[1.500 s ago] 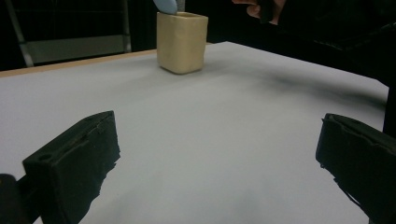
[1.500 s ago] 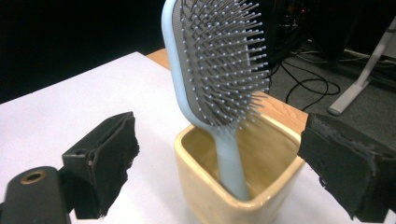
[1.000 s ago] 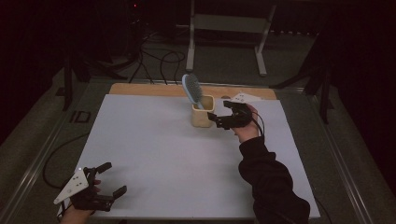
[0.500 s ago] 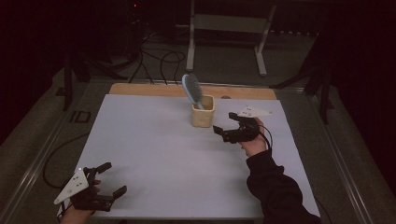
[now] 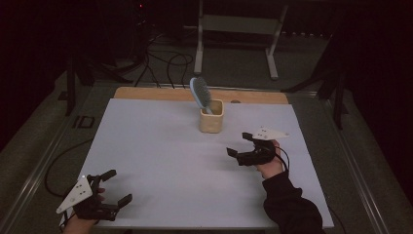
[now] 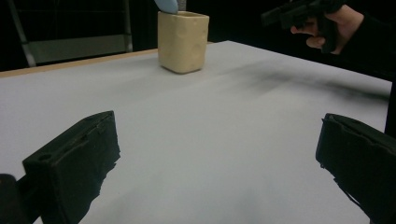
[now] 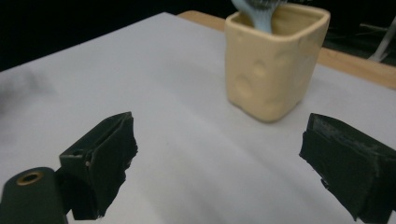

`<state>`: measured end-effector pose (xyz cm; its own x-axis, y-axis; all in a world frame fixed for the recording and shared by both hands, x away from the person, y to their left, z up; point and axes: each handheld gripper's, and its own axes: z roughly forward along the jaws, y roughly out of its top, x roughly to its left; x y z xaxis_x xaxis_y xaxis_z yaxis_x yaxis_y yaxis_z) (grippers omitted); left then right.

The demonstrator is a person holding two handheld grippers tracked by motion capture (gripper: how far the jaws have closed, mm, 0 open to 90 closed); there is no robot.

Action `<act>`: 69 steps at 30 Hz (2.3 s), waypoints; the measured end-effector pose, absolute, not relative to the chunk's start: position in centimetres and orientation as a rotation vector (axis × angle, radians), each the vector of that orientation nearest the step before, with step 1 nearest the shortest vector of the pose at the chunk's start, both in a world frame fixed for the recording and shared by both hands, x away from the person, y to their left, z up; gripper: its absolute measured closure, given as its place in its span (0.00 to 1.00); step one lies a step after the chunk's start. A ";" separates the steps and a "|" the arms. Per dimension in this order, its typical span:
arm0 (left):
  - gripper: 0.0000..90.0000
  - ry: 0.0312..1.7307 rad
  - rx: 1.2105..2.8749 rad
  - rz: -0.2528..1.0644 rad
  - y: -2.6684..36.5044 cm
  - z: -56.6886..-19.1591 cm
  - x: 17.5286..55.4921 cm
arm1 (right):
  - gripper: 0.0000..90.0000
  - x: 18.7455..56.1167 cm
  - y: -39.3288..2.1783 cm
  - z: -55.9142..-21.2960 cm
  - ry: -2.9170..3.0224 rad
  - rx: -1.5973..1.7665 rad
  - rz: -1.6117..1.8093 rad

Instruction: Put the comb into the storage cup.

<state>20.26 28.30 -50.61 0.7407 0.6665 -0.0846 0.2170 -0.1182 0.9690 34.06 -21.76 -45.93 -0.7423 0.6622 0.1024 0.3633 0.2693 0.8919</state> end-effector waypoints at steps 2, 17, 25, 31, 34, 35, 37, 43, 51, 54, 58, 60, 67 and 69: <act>0.00 0.711 1.684 0.445 28.3 -50.6 20.3 | 0.11 33.6 -21.9 -46.3 2.262 0.943 1.458; 0.00 0.712 1.680 0.443 28.4 -50.6 20.2 | 0.11 30.4 -23.8 -48.8 2.314 0.898 1.522; 0.00 0.713 1.679 0.443 28.4 -50.6 20.2 | 0.11 28.7 -25.5 -49.9 2.310 0.905 1.499; 0.00 0.710 1.683 0.445 28.4 -50.6 20.2 | 0.11 27.8 -26.6 -50.7 2.309 0.924 1.455; 0.00 0.711 1.681 0.446 28.4 -50.6 20.2 | 0.11 27.2 -27.1 -51.2 2.311 0.935 1.427; 0.00 0.710 1.684 0.446 28.4 -50.6 20.2 | 0.11 27.0 -27.3 -51.2 2.304 0.940 1.429; 0.00 0.710 1.685 0.445 28.3 -50.6 20.2 | 0.11 26.9 -27.5 -51.3 2.300 0.941 1.431; 0.00 0.709 1.686 0.445 28.3 -50.6 20.2 | 0.11 26.1 -28.5 -51.8 2.285 0.998 1.391; 0.00 0.709 1.692 0.443 28.3 -50.7 20.2 | 0.11 25.3 -29.6 -52.0 2.247 1.048 1.362; 0.00 0.707 1.693 0.442 28.3 -50.7 20.2 | 0.11 25.4 -29.6 -52.1 2.262 1.069 1.344; 0.00 0.704 1.694 0.443 28.2 -50.7 20.2 | 0.11 25.7 -29.3 -52.3 2.266 1.069 1.370; 0.00 0.704 1.694 0.443 28.2 -50.7 20.2 | 0.11 25.8 -28.9 -52.3 2.281 1.050 1.360; 0.00 0.705 1.693 0.446 28.2 -50.6 20.1 | 0.11 25.9 -28.6 -52.2 2.277 1.046 1.376; 0.00 0.705 1.695 0.446 28.2 -50.6 20.1 | 0.11 25.9 -28.6 -52.1 2.269 1.038 1.377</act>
<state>20.13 28.21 -50.64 0.7438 0.6640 -0.0761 0.2152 -0.1302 0.9679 25.88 -28.59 -52.12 -0.6981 0.7067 0.1153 0.4286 0.2833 0.8579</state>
